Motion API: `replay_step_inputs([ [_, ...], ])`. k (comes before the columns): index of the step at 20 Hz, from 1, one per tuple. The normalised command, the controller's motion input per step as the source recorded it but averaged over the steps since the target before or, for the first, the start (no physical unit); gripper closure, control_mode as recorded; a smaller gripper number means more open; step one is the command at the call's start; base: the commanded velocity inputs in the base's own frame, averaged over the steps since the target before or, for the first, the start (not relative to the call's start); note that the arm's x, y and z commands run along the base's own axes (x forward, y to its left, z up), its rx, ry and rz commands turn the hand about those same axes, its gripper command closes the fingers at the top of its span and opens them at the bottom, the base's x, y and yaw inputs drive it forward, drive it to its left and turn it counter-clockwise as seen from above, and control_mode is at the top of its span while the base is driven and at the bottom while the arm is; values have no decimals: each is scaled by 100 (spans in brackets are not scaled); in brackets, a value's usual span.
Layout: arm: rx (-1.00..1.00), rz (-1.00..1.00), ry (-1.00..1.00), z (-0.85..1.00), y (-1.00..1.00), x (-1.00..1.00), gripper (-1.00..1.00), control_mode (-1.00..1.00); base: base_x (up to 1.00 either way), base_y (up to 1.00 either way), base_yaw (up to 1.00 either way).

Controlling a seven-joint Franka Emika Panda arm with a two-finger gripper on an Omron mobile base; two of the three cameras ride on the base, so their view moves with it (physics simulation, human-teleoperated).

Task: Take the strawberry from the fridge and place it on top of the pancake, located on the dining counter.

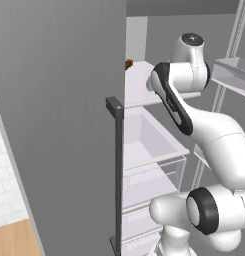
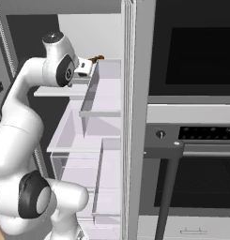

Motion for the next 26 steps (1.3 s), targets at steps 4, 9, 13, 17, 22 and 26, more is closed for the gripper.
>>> replay_step_inputs([
  [4,0,0,0,0,0,27,-100,-100,0,0,0],
  [9,0,0,0,0,3,29,-100,-100,0,0,0],
  [13,0,0,0,-6,6,24,-100,-100,0,0,0],
  [17,0,0,0,-9,7,21,-100,-100,0,0,0],
  [22,0,0,0,-7,12,25,-100,-100,0,0,0],
  [26,0,0,0,0,0,18,-100,-100,0,0,0],
])
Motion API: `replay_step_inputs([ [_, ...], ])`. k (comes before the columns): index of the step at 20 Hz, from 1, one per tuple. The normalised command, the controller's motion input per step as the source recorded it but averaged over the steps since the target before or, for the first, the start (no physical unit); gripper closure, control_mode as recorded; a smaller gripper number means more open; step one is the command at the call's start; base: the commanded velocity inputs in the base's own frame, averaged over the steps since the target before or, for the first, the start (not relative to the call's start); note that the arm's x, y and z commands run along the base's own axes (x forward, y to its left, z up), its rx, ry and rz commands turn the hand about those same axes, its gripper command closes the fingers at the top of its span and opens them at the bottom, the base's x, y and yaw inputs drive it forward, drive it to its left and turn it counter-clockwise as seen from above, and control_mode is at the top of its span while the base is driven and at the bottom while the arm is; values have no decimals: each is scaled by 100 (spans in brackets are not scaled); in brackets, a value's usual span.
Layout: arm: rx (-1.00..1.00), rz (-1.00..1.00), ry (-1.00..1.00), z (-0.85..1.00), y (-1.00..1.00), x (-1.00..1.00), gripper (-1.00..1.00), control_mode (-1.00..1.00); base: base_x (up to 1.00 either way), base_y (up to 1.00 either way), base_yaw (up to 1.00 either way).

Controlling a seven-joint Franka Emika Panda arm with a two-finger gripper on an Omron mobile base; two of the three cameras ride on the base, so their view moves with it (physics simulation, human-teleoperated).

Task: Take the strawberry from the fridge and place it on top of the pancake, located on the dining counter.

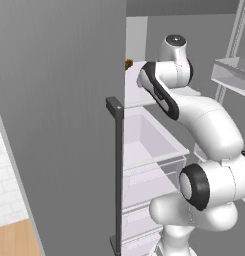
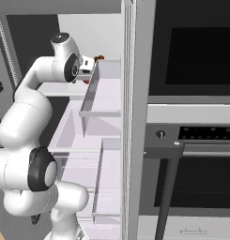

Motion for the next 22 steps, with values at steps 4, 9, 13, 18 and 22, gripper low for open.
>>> replay_step_inputs([
  [4,0,0,4,-1,0,17,-100,-100,0,0,0],
  [9,0,0,5,-18,0,27,-100,-100,0,0,0],
  [13,0,0,7,-19,0,37,-100,-100,0,0,0],
  [18,0,1,2,-6,-1,20,-100,-100,0,0,0],
  [22,0,0,0,-9,0,10,-100,-100,0,0,0],
])
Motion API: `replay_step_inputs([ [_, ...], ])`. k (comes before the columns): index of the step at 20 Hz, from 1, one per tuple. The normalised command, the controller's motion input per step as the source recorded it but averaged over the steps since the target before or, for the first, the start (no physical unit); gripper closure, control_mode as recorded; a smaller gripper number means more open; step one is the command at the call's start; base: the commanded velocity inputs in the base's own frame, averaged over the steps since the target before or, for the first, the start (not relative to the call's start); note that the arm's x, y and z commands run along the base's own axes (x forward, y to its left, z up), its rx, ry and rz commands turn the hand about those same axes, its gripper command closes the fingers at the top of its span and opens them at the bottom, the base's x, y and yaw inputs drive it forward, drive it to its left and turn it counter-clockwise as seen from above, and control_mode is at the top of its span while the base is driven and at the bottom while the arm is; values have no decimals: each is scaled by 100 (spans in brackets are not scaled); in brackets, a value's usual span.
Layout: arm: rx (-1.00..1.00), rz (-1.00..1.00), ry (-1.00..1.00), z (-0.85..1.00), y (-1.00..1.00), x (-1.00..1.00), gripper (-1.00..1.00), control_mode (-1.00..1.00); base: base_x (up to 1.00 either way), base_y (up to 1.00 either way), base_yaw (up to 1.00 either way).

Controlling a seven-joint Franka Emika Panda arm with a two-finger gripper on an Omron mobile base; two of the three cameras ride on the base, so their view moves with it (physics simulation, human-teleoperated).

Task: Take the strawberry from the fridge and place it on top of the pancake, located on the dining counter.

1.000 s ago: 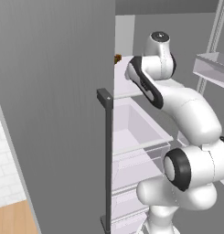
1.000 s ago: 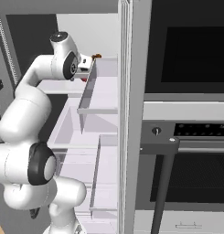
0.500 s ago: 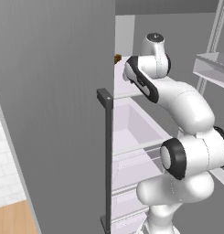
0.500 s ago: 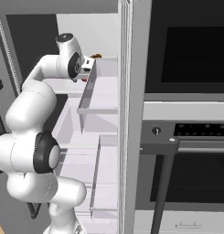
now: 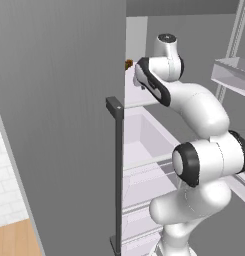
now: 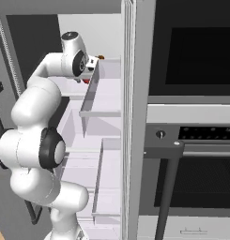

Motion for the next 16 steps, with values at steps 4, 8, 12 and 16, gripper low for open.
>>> replay_step_inputs([
  [4,0,1,0,-15,0,0,-100,-100,0,0,0],
  [8,-2,0,0,-16,0,0,100,-100,0,0,0],
  [12,0,1,0,-11,0,0,100,-100,0,0,0],
  [16,0,1,-2,1,0,-9,100,-100,0,0,0],
])
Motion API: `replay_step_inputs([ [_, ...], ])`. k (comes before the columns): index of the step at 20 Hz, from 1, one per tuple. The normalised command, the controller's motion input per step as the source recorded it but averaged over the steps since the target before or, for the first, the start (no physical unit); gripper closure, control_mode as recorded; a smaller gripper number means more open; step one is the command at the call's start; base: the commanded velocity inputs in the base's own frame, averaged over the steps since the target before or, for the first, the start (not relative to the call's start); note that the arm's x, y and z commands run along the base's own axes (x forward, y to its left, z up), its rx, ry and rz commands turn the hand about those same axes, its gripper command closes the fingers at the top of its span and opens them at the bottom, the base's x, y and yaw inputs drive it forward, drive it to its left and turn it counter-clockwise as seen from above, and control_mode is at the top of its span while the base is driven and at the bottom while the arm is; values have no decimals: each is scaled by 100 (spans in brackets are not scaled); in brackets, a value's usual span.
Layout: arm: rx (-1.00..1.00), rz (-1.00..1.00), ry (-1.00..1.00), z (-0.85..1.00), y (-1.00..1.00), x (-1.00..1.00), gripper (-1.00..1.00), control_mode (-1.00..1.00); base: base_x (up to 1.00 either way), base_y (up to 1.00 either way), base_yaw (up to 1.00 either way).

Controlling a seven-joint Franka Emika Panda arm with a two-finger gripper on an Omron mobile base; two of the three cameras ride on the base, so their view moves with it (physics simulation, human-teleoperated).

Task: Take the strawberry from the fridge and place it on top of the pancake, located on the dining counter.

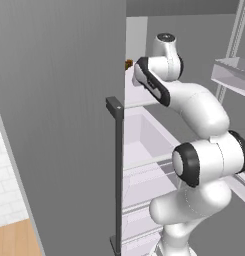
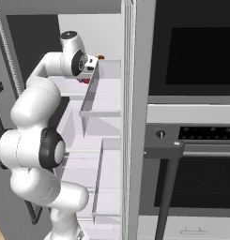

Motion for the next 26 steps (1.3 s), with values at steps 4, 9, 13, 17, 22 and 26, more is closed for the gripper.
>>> replay_step_inputs([
  [4,0,3,-9,12,0,-89,100,-100,0,0,0],
  [9,0,2,0,3,4,-100,100,-100,0,0,0],
  [13,0,0,-4,0,1,-100,100,-100,0,0,0],
  [17,0,0,-1,2,3,-100,100,-100,0,0,0],
  [22,0,0,-1,6,1,-100,100,-100,0,0,0],
  [26,0,0,-1,11,0,-100,100,-100,0,0,0],
])
